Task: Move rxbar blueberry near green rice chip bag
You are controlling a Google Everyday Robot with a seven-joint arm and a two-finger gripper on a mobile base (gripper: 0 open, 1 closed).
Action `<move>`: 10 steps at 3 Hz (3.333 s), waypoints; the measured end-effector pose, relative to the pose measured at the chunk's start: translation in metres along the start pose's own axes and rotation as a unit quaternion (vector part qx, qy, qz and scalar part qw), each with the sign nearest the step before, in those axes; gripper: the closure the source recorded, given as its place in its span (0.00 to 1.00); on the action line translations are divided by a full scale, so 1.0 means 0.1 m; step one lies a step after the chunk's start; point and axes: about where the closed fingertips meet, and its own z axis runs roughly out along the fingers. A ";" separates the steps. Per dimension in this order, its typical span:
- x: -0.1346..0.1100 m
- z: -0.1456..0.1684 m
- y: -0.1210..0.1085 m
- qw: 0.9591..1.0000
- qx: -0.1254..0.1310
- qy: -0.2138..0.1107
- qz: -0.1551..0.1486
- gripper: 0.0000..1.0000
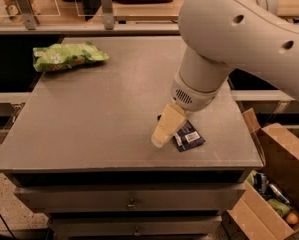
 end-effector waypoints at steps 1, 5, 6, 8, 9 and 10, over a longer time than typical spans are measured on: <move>-0.01 0.17 -0.08 0.999 -0.012 -0.010 0.033 0.00; 0.25 0.46 -0.23 0.995 -0.003 -0.010 0.099 0.40; 0.24 0.41 -0.23 0.995 -0.003 -0.010 0.099 0.63; 0.21 0.27 -0.25 0.995 -0.003 -0.010 0.099 1.00; 0.11 0.17 -0.24 0.995 -0.010 -0.040 0.089 1.00; -0.19 -0.22 -0.27 0.994 0.005 -0.092 0.059 1.00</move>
Offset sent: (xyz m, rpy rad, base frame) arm 0.0197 -0.0156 -0.0517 0.0873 0.0195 -0.1585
